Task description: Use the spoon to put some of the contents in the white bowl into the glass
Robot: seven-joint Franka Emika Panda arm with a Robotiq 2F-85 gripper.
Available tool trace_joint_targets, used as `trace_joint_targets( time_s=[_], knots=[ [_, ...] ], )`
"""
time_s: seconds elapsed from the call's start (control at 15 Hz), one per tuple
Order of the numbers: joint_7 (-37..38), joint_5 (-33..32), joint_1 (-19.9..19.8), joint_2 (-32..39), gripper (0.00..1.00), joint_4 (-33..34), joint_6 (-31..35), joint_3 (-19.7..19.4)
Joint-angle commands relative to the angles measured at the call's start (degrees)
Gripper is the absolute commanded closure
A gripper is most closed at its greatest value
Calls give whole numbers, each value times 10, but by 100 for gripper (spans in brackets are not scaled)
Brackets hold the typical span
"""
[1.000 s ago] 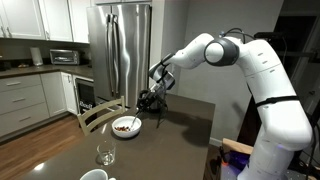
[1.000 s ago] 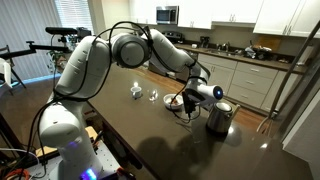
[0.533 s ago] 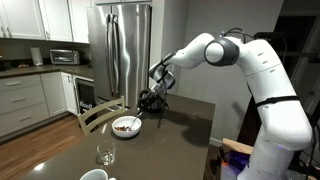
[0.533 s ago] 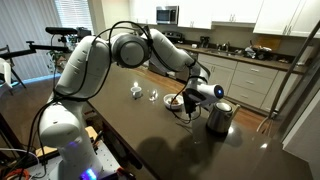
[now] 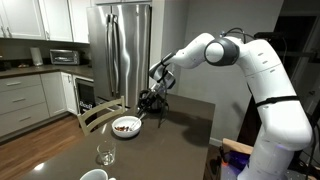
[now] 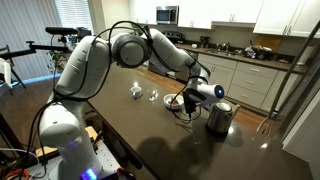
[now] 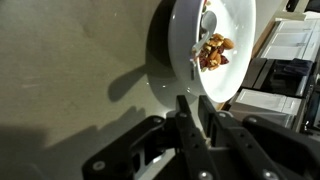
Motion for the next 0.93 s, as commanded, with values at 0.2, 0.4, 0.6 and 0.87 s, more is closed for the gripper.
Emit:
trace_joint_targets(
  time_s=[0.2,0.4,0.6,0.87],
  knots=[
    [50,-7,-5,-26,33,-18,7,2],
    [69,1,0,-48,14,-43,31,-1],
    [78,18,1,-75,0,-76,59,3],
    [74,81,3,-111,0,-133,88,12]
  ],
)
